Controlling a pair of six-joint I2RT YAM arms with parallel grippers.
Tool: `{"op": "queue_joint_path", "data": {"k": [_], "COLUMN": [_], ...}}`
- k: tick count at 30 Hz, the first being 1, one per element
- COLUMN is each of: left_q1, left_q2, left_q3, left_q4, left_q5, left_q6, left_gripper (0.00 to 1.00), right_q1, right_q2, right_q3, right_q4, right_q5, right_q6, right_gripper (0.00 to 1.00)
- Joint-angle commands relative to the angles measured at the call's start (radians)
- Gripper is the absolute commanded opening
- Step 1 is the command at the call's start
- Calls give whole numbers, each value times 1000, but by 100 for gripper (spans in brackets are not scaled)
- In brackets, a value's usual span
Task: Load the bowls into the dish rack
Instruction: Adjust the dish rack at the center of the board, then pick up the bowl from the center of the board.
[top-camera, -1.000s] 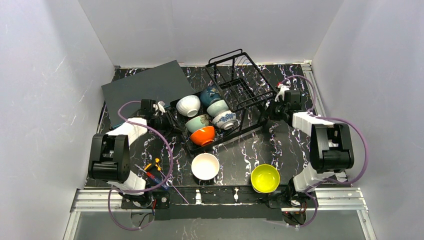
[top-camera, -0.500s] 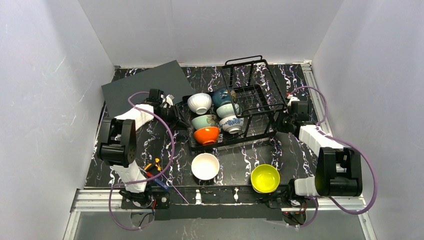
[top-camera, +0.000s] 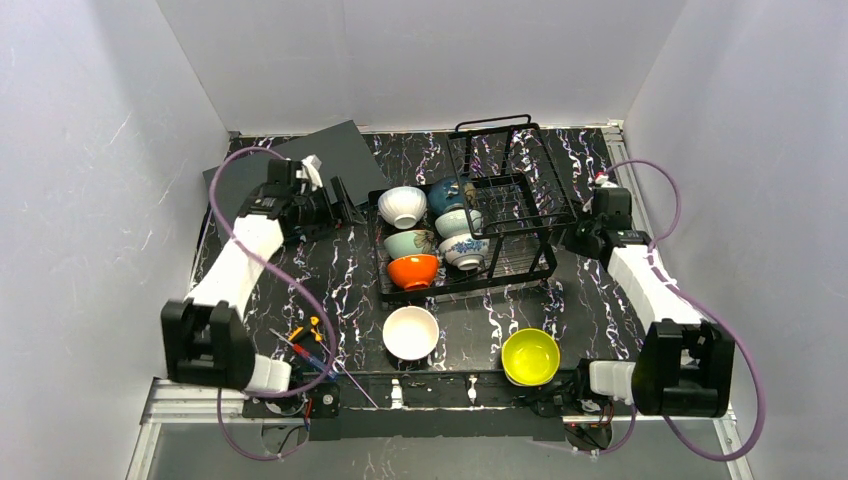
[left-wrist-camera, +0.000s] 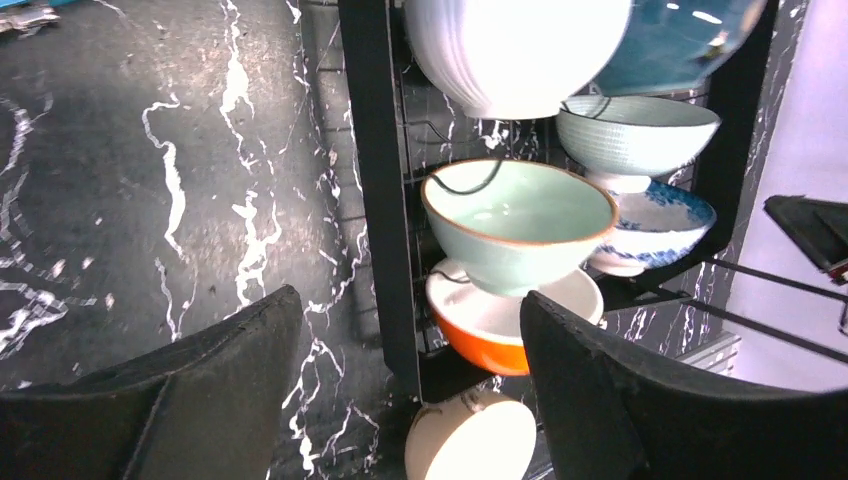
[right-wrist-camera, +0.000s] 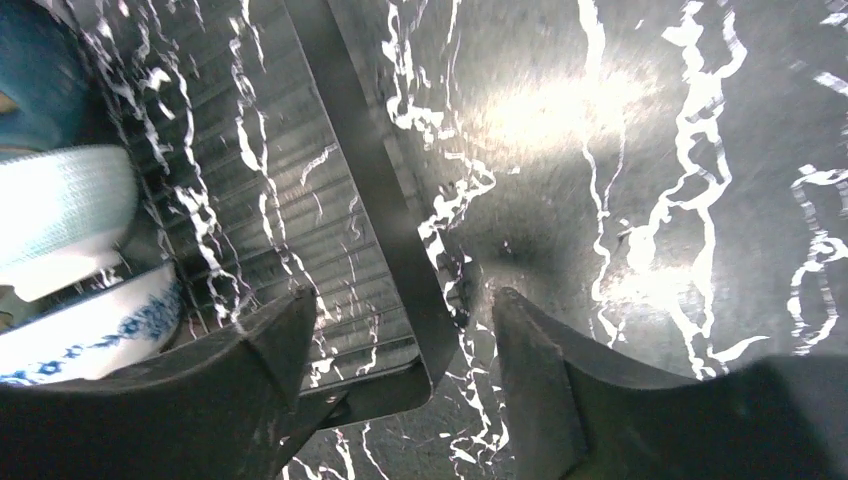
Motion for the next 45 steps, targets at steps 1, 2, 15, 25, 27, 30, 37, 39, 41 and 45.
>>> {"op": "queue_joint_path", "data": {"k": [1, 2, 15, 25, 27, 30, 37, 39, 41, 45], "left_q1": [-1, -1, -11, -284, -346, -417, -528, -553, -570, -586], "left_q2": [-189, -218, -566, -530, -492, -425, -267, -238, -216, -204], "left_q3": [-70, -91, -473, -556, -551, -541, -524, -521, -514, -507], "left_q4": [-100, -110, -141, -74, -62, -45, 30, 53, 59, 67], "left_q5": [-96, -93, 61, -23, -63, -95, -102, -102, -104, -108], "left_q6": [38, 33, -167, -288, -296, -297, -306, -312, -312, -310], "left_gripper": [79, 80, 80, 77, 76, 73, 62, 56, 48, 31], "right_q1": [-4, -4, -32, -32, -32, -30, -14, -14, 28, 98], "right_q2": [-84, -100, -149, -138, -135, -130, -139, -136, -133, -119], "right_q3": [78, 82, 221, 394, 412, 429, 384, 369, 360, 360], "right_q4": [-33, -32, 3, 31, 47, 70, 205, 237, 244, 241], "right_q5": [128, 154, 451, 75, -25, -144, -366, -398, -409, -409], "right_q6": [59, 70, 97, 102, 112, 135, 195, 217, 226, 225], "right_gripper": [77, 81, 99, 99, 99, 99, 99, 99, 99, 99]}}
